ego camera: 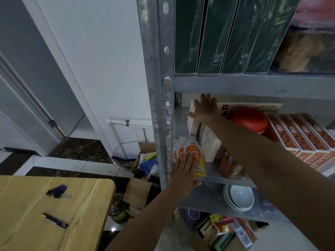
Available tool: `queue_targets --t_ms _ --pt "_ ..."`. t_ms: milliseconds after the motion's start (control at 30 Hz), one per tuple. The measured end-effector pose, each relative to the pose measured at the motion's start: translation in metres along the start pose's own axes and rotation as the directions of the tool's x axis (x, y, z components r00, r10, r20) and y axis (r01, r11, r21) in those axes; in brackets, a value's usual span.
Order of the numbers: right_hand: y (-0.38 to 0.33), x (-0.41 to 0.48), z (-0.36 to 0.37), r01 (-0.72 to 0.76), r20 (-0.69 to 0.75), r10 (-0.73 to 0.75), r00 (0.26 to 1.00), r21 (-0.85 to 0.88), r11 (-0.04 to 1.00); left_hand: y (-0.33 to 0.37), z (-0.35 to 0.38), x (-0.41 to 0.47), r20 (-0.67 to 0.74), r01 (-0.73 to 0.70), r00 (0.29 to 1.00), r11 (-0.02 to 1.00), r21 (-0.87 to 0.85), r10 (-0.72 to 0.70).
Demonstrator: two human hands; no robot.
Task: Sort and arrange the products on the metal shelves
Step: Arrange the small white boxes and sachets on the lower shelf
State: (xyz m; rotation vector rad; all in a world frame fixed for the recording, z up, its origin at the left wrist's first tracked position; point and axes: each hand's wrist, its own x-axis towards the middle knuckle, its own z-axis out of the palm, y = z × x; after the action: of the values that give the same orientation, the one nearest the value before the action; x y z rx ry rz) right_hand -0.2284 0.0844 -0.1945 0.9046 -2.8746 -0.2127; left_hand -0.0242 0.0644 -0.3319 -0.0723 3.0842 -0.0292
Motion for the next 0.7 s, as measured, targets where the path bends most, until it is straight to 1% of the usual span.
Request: queue_targets --t_ms 67,100,200,267,367,433,533,700 --pt "0.001 0.0 0.001 -0.007 0.001 0.007 1.0 -0.009 1.0 0.0 0.0 0.0 -0.006 0.0 1.0 1.0 -0.003 0.0" --pt "0.001 0.0 0.002 -0.019 -0.024 0.019 1.0 -0.004 1.0 0.0 0.0 0.0 -0.009 -0.001 1.0 1.0 -0.005 0.001" --pt "0.0 -0.001 0.001 -0.119 -0.192 0.122 0.974 0.026 0.993 -0.001 0.001 0.001 -0.011 -0.001 1.0 1.0 -0.013 0.001" --pt "0.0 -0.005 -0.003 -0.195 -0.244 0.191 0.951 0.007 0.981 -0.001 0.002 0.001 -0.014 -0.001 1.0 1.0 -0.014 0.001" --pt "0.006 -0.007 -0.002 -0.278 -0.234 0.263 0.936 -0.033 0.96 -0.001 0.003 0.001 -0.023 -0.005 1.0 1.0 -0.013 0.005" --pt "0.011 -0.009 0.0 -0.298 -0.248 0.282 0.927 -0.032 0.954 -0.001 0.003 0.001 -0.027 -0.011 1.0 1.0 -0.007 0.011" --pt "0.016 -0.011 0.002 -0.294 -0.26 0.275 0.926 -0.039 0.955 -0.001 0.003 0.0 -0.028 -0.012 1.0 1.0 -0.005 0.012" --pt "0.016 -0.011 0.005 -0.271 -0.205 0.246 0.947 -0.106 0.957 -0.001 0.005 0.002 -0.016 -0.005 1.0 1.0 -0.012 0.004"
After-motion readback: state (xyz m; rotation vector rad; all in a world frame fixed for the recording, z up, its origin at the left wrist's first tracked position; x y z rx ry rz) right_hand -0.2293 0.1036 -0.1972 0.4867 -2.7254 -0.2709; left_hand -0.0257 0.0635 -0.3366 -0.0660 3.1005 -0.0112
